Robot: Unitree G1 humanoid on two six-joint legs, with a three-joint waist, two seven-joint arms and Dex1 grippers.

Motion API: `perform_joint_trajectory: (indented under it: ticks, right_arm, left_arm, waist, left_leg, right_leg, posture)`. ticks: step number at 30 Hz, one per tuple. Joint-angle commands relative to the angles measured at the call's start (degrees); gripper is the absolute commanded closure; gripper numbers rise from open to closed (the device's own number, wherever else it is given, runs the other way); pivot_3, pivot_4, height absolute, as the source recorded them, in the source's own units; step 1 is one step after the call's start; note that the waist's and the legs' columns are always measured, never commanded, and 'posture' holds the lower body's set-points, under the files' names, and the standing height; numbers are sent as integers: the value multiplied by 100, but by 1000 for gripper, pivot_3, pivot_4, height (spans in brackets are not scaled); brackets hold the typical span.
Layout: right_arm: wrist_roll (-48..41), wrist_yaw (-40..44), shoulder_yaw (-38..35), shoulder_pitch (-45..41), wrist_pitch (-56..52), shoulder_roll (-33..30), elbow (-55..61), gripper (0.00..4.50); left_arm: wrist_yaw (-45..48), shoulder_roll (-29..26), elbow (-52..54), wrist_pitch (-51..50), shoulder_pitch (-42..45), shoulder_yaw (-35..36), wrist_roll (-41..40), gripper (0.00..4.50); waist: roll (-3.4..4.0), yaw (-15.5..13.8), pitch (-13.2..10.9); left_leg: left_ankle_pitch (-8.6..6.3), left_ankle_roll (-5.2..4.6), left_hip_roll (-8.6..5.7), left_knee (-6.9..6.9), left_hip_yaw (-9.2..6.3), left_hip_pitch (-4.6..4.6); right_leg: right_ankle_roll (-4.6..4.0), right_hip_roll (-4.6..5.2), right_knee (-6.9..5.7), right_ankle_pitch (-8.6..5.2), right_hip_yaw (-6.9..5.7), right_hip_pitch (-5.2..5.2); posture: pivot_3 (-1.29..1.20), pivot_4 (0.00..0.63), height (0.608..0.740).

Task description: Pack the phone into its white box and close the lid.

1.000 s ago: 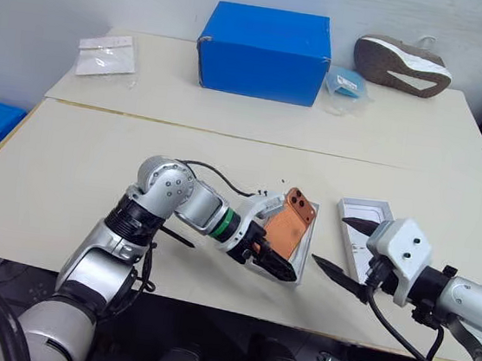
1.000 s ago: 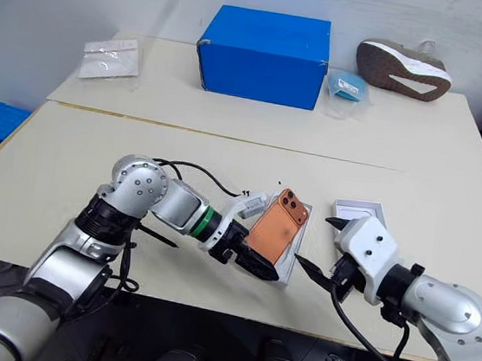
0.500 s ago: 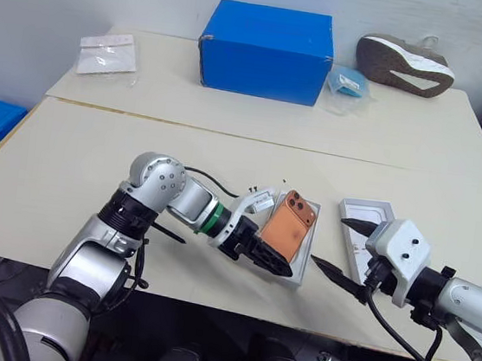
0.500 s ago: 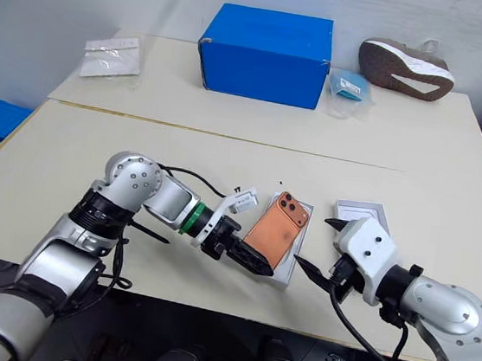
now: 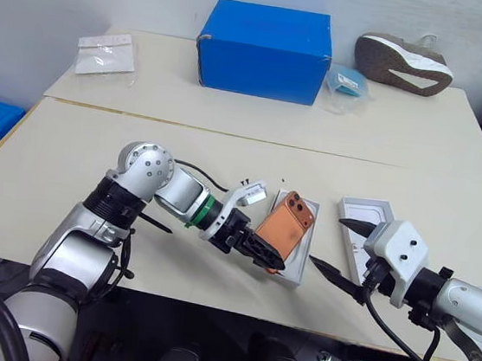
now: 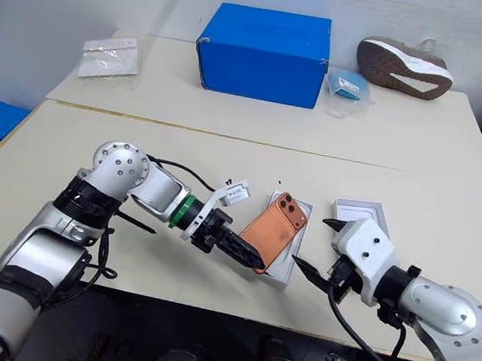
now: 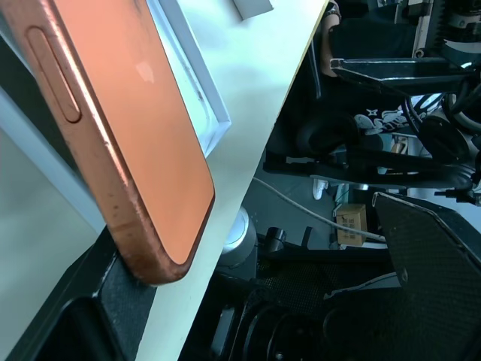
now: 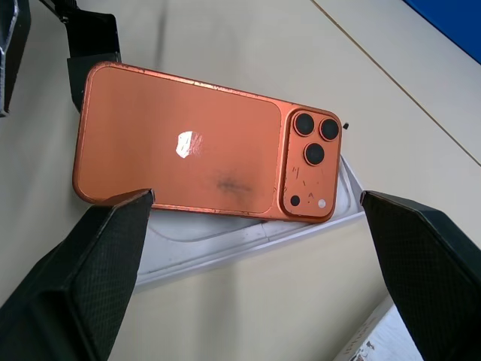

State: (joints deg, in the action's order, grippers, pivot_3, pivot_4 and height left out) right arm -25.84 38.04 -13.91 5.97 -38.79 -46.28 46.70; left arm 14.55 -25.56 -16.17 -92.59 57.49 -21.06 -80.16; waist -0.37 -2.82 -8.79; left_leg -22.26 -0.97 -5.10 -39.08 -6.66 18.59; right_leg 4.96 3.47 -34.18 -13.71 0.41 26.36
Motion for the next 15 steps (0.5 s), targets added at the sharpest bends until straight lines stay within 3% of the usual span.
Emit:
perform_joint_trajectory:
  ticks: [1, 15]
  right_arm:
    - [-3, -57, 4, -16, 100, 43, 120, 0]
    - [49, -72, 125, -98, 143, 54, 70, 0]
  left_arm:
    - [-190, 118, -435, 9, 293, 277, -503, 11]
    - [-464, -372, 300, 9, 129, -73, -821, 11]
  waist:
    - [0, -3, 0]
    - [0, 26, 0]
  left_leg:
    - [0, -1, -1, -1, 0, 1]
    - [1, 0, -2, -1, 1, 3]
  right_leg:
    - [0, 0, 0, 0, -1, 1]
    - [0, 1, -5, 0, 2, 6]
  posture:
    - [0, 150, 740]
    - [0, 150, 740]
